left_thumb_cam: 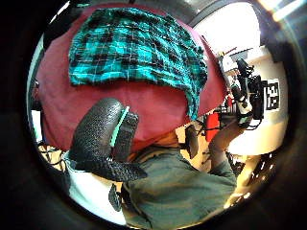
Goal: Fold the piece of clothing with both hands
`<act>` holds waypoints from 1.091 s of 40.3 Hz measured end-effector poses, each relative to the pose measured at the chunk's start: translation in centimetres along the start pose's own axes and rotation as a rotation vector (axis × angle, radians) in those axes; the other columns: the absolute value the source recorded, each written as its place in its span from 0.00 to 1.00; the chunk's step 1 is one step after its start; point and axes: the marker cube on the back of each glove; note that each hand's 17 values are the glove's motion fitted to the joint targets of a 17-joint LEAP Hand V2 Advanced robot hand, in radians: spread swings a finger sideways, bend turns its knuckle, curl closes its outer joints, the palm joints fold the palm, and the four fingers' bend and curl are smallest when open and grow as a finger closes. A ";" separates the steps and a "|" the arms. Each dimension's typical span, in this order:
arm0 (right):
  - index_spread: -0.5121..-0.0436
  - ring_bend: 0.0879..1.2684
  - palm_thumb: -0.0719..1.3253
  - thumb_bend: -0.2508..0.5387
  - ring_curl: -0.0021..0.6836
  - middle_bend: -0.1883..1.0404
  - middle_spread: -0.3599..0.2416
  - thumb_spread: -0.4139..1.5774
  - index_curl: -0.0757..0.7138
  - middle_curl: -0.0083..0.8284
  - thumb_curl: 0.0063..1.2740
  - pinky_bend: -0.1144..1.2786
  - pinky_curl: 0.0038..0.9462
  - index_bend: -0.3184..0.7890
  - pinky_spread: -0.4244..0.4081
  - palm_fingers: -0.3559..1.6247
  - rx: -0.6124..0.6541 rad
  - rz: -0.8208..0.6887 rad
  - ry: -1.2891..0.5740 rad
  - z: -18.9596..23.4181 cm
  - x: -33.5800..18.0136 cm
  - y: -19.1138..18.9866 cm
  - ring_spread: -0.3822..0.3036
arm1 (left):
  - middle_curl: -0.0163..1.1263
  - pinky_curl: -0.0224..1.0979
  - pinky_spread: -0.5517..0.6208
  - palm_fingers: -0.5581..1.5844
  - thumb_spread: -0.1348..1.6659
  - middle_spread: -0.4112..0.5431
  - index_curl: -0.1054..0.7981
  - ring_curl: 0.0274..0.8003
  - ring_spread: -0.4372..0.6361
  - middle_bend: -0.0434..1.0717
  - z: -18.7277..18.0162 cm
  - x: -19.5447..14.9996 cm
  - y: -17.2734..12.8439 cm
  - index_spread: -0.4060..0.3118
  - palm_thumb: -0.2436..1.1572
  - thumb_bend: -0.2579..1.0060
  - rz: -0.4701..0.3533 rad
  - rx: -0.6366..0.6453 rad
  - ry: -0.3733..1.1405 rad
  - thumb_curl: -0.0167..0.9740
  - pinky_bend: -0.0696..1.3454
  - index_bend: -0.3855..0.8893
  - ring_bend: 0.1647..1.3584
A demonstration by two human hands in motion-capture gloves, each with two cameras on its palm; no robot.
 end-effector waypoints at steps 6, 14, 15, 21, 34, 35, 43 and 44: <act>0.53 0.13 0.30 0.59 0.12 0.30 0.63 0.60 0.22 0.11 0.08 0.48 0.20 0.41 0.73 0.30 -0.018 0.069 0.108 -1.8 14.4 1.1 0.70 | 0.19 0.14 0.62 0.53 0.48 0.38 0.21 0.23 0.43 0.32 2.7 14.0 -4.0 0.47 0.36 0.31 0.068 0.047 0.078 0.12 0.28 0.40 0.31; 0.39 0.15 0.31 0.56 0.19 0.31 0.64 0.74 0.28 0.18 0.12 0.50 0.26 0.41 0.78 0.27 -0.012 0.060 0.124 -1.8 14.1 1.3 0.74 | 0.25 0.19 0.66 0.51 0.61 0.36 0.26 0.30 0.44 0.32 2.5 14.0 -3.5 0.45 0.36 0.28 0.059 0.030 0.077 0.17 0.30 0.40 0.32; 0.38 0.15 0.31 0.56 0.19 0.31 0.64 0.75 0.29 0.19 0.13 0.50 0.26 0.41 0.79 0.27 -0.011 0.057 0.125 -1.8 14.0 1.3 0.75 | 0.25 0.19 0.66 0.51 0.62 0.36 0.27 0.31 0.44 0.32 2.6 14.0 -3.5 0.45 0.36 0.28 0.057 0.033 0.075 0.18 0.30 0.40 0.33; 0.34 0.16 0.31 0.52 0.23 0.31 0.64 0.80 0.31 0.23 0.15 0.51 0.29 0.41 0.80 0.26 -0.018 0.042 0.129 -1.9 13.8 1.7 0.76 | 0.28 0.21 0.67 0.51 0.66 0.36 0.30 0.33 0.44 0.32 3.1 13.9 -3.8 0.44 0.37 0.25 0.076 0.047 0.086 0.21 0.31 0.40 0.33; 0.32 0.18 0.38 0.48 0.29 0.31 0.64 0.81 0.34 0.30 0.20 0.55 0.33 0.38 0.81 0.24 -0.128 0.089 0.134 0.2 17.0 1.4 0.79 | 0.32 0.25 0.68 0.50 0.69 0.36 0.35 0.37 0.45 0.29 5.2 13.9 -5.2 0.44 0.39 0.20 0.049 0.130 0.136 0.26 0.32 0.40 0.34; 0.33 0.18 0.39 0.48 0.29 0.31 0.64 0.81 0.34 0.31 0.21 0.56 0.33 0.38 0.81 0.24 -0.145 0.096 0.129 0.8 17.5 1.3 0.79 | 0.32 0.25 0.67 0.50 0.69 0.36 0.35 0.37 0.45 0.29 5.9 13.9 -5.6 0.44 0.39 0.20 0.046 0.124 0.141 0.26 0.32 0.40 0.34; 0.38 0.21 0.44 0.44 0.33 0.31 0.66 0.78 0.32 0.33 0.23 0.61 0.36 0.37 0.80 0.21 -0.223 0.148 0.041 5.5 20.1 -0.5 0.81 | 0.33 0.28 0.66 0.49 0.70 0.38 0.37 0.39 0.44 0.24 10.7 14.8 -7.8 0.45 0.40 0.19 0.040 -0.026 0.147 0.28 0.34 0.39 0.36; 0.39 0.22 0.44 0.43 0.33 0.30 0.66 0.77 0.32 0.33 0.23 0.62 0.37 0.37 0.80 0.21 -0.230 0.149 0.032 6.0 20.3 -0.6 0.81 | 0.34 0.28 0.66 0.48 0.70 0.39 0.37 0.40 0.44 0.24 11.5 14.9 -8.3 0.45 0.40 0.19 0.048 -0.041 0.143 0.28 0.34 0.39 0.37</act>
